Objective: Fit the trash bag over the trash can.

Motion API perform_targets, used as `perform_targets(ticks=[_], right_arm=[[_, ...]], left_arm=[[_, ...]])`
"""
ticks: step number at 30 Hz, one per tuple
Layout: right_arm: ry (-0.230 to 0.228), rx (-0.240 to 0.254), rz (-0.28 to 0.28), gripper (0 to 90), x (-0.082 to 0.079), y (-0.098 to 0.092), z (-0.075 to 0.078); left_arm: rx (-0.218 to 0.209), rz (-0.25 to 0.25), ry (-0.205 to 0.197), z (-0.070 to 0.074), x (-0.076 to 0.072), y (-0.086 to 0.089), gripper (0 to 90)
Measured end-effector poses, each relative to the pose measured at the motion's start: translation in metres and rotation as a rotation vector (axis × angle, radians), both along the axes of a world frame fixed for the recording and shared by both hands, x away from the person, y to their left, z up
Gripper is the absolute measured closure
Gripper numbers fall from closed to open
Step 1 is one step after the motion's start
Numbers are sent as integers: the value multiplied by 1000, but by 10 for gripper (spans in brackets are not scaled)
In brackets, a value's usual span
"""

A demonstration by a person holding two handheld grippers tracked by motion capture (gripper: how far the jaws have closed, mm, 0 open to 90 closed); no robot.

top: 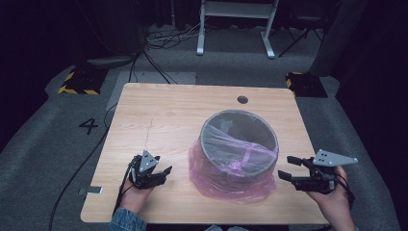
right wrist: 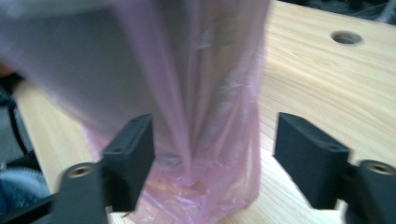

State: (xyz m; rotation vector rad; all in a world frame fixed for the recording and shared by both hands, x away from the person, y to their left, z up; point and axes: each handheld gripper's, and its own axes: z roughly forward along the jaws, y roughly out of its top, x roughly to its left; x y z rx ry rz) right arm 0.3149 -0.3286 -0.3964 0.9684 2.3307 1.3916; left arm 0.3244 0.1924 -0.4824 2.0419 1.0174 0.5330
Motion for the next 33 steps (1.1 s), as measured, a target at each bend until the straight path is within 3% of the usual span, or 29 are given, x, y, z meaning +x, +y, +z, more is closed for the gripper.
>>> perform_targets(ticks=[3,6,8,10,12,16,19,25,27,28,29,32,33], right_arm=[[-50,-37,-3,240,2,-1,10],[-63,-49,-34,181,4,0,19],[-31,-40,-35,97,7,0,25],[7,-45,-37,98,10,1,31],[3,-28,-48,97,10,1,39],[-30,-33,-12,51,11,2,58],[-59,-51,-22,174,12,4,70],[-121,-82,-23,164,18,14,89],[-140,-93,-1,294,20,18,96],[-109,-90,33,380,21,20,98],[-95,-95,46,375,22,22,99],[-148,-122,46,358,27,31,105],[-140,-110,54,357,29,32,106]], left_arm=[[29,15,6,-4,-1,4,397],[30,20,9,-5,-3,7,397],[34,22,11,-7,-3,9,396],[35,28,20,-9,-3,11,396],[42,29,24,-10,-3,12,396],[48,32,32,-12,-1,13,397],[53,25,39,-13,0,13,396],[56,19,54,-15,3,14,396],[60,17,56,-16,3,15,395],[62,16,58,-17,4,15,394],[63,17,60,-17,4,16,394],[63,17,64,-19,4,17,394],[67,16,65,-19,4,18,394]])
